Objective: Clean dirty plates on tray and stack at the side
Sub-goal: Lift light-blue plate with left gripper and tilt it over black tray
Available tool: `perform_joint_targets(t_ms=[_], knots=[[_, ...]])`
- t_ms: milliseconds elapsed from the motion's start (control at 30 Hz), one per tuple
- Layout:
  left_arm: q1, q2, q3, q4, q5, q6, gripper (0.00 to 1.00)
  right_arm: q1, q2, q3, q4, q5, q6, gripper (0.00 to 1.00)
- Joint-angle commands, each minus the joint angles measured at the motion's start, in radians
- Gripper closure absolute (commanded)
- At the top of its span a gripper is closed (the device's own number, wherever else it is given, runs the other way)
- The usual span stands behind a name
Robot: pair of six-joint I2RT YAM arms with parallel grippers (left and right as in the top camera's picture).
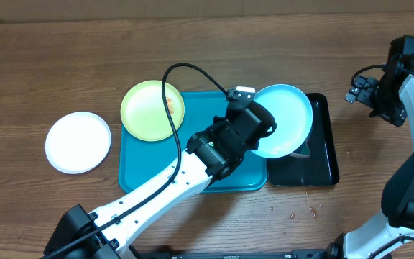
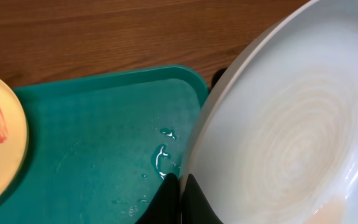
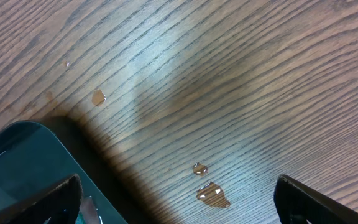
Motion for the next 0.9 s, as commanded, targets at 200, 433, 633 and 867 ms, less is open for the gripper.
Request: perform_joint_targets(t_ms=[200,433,633,867], knots=[[-0.006,-0.011,0.212,-0.051,-0.041,0.191,0.96,0.000,-0.015,0.010,0.006,-0.001,0.004,0.00],[-0.006,0.101,0.424,-0.160,-0.088,0.295,0.96,0.000,-0.015,0.010,0.006,-0.001,0.004,0.00],[-0.029,0.242,0.603,-0.278,-0.176,0.364,0.96,0.000,-0.015,0.010,0.006,-0.001,0.004,0.00],[-0.110,0.304,0.657,-0.275,-0.434,0.501,0.96,0.000,-0.015,0.010,0.006,-0.001,0.004,0.00]])
